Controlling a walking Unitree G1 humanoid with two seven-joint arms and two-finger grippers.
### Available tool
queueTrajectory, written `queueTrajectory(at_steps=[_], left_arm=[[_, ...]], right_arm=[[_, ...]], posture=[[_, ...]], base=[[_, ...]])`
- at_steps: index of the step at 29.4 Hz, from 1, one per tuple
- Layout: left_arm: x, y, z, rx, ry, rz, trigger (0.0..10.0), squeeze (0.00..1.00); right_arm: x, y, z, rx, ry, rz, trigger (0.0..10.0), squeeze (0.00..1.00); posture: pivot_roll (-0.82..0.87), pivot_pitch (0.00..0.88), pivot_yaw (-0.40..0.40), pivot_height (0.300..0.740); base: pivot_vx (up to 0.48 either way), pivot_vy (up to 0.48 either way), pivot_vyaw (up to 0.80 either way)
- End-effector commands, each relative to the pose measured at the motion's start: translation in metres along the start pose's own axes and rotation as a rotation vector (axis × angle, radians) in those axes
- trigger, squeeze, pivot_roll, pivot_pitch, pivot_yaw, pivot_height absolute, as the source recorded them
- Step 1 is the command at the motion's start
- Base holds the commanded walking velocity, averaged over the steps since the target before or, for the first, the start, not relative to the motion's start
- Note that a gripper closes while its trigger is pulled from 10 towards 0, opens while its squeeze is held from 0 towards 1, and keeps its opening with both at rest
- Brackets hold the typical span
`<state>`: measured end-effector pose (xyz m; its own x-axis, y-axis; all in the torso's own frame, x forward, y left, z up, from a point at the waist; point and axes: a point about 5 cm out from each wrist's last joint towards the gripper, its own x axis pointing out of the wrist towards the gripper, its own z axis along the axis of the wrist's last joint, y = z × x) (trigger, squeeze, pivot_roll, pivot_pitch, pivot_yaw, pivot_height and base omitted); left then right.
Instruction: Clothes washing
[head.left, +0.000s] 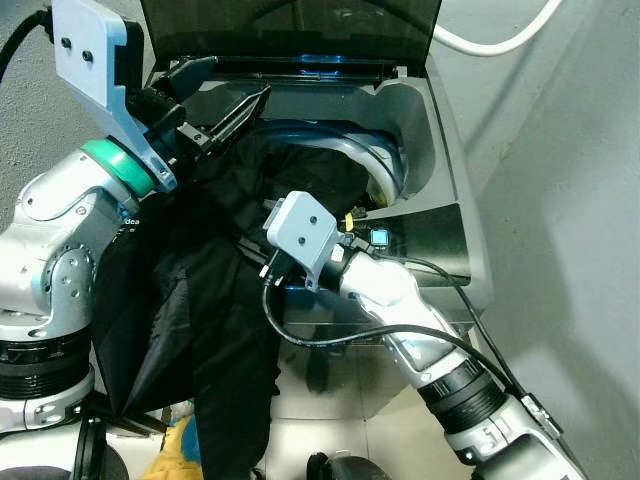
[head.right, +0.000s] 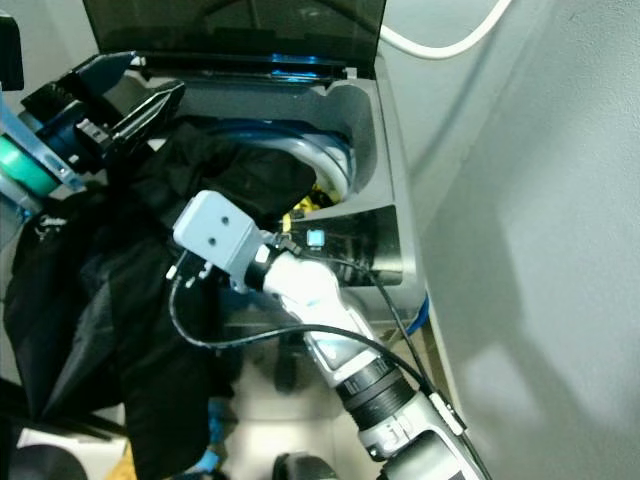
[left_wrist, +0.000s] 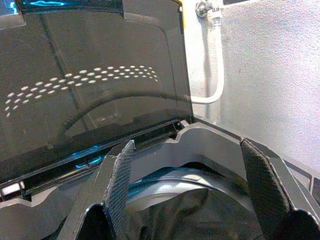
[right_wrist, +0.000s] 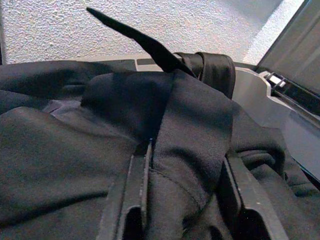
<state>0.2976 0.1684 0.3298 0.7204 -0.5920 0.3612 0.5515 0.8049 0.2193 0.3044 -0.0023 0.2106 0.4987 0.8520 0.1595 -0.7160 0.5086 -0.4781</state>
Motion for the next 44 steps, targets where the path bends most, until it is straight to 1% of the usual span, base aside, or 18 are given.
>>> queueTrajectory(at_steps=[1,9,11,12,15,17,18,20,22,23,24,25,28,31,33,36,40,44], left_arm=[[-0.002,-0.002,-0.001,0.005,0.010,0.003,10.0,0.00],[-0.003,-0.001,0.000,0.003,0.000,0.010,10.0,0.00],[-0.003,-0.001,0.001,-0.006,-0.012,0.014,10.0,0.00],[-0.003,-0.001,0.002,-0.018,-0.024,0.018,10.0,0.00],[-0.003,-0.001,0.002,-0.020,-0.026,0.018,10.0,0.00],[-0.003,-0.002,0.000,-0.024,-0.023,0.016,10.0,0.00],[-0.003,-0.002,0.000,-0.024,-0.023,0.016,10.0,0.00],[-0.002,-0.003,-0.001,-0.029,-0.025,0.016,10.0,0.00],[-0.002,-0.003,-0.001,-0.029,-0.025,0.016,10.0,0.00],[-0.001,-0.003,-0.001,-0.031,-0.027,0.016,10.0,0.00],[0.000,-0.003,0.000,-0.033,-0.034,0.018,10.0,0.00],[0.000,-0.003,0.000,-0.033,-0.034,0.018,10.0,0.00],[0.001,-0.003,0.001,-0.038,-0.046,0.022,10.0,0.00],[0.000,-0.004,0.001,-0.040,-0.048,0.018,10.0,0.00],[0.000,-0.005,0.001,-0.041,-0.048,0.017,10.0,0.00],[0.000,-0.005,0.001,-0.045,-0.047,0.017,10.0,0.00],[0.000,-0.006,0.001,-0.045,-0.045,0.015,10.0,0.00],[0.002,-0.008,-0.001,-0.051,-0.040,0.011,10.0,0.00]], right_arm=[[-0.004,0.000,-0.004,0.025,0.005,-0.001,0.0,0.00],[-0.005,-0.003,0.000,0.057,-0.017,-0.015,0.0,0.00],[-0.003,-0.014,0.003,0.048,-0.028,-0.084,0.0,0.00],[0.002,-0.039,0.009,0.029,-0.038,-0.232,10.0,0.00],[0.003,-0.046,0.011,0.022,-0.043,-0.270,10.0,0.00],[0.007,-0.074,0.022,-0.010,-0.073,-0.414,10.0,0.00],[0.007,-0.074,0.022,-0.010,-0.073,-0.414,10.0,0.00],[0.008,-0.109,0.038,-0.056,-0.103,-0.604,10.0,0.00],[0.008,-0.109,0.038,-0.056,-0.103,-0.604,10.0,0.00],[0.007,-0.120,0.044,-0.073,-0.114,-0.672,10.0,0.00],[0.001,-0.141,0.055,-0.137,-0.123,-0.832,10.0,0.00],[0.001,-0.141,0.055,-0.137,-0.123,-0.832,10.0,0.00],[-0.021,-0.172,0.080,-0.267,-0.200,-1.154,10.0,0.00],[-0.026,-0.175,0.079,-0.307,-0.185,-1.213,10.0,0.00],[-0.023,-0.173,0.074,-0.311,-0.150,-1.184,10.0,0.00],[-0.004,-0.150,0.054,-0.303,-0.091,-0.919,10.0,0.00],[0.005,-0.135,0.048,-0.304,-0.096,-0.783,10.0,0.00],[0.017,-0.101,0.048,-0.168,-0.207,-0.505,10.0,0.00]], posture=[[0.09,0.101,0.039,0.740],[0.08,0.093,0.039,0.740],[0.08,0.093,0.039,0.740],[0.08,0.093,0.039,0.740],[0.08,0.093,0.039,0.740],[0.08,0.089,0.037,0.740],[0.08,0.089,0.037,0.740],[0.08,0.089,0.040,0.740],[0.08,0.089,0.040,0.740],[0.08,0.086,0.041,0.740],[0.08,0.084,0.039,0.740],[0.08,0.084,0.039,0.740],[0.08,0.085,0.037,0.740],[0.08,0.085,0.037,0.740],[0.08,0.085,0.037,0.740],[0.08,0.089,0.039,0.740],[0.08,0.092,0.041,0.740],[0.07,0.096,0.042,0.740]], base=[[0.000,0.000,0.00],[0.000,0.000,0.00],[0.000,0.000,0.00],[0.000,0.000,0.00],[0.000,0.000,0.00],[0.000,0.000,0.00],[0.000,0.000,0.00],[0.000,0.000,0.00],[0.000,0.000,0.00],[0.000,0.000,0.00],[0.000,0.000,0.00],[0.000,0.000,0.00],[0.000,0.000,0.00],[0.000,0.000,0.00],[0.000,0.000,0.00],[0.000,0.000,0.00],[0.000,0.000,0.00],[0.000,0.000,0.00]])
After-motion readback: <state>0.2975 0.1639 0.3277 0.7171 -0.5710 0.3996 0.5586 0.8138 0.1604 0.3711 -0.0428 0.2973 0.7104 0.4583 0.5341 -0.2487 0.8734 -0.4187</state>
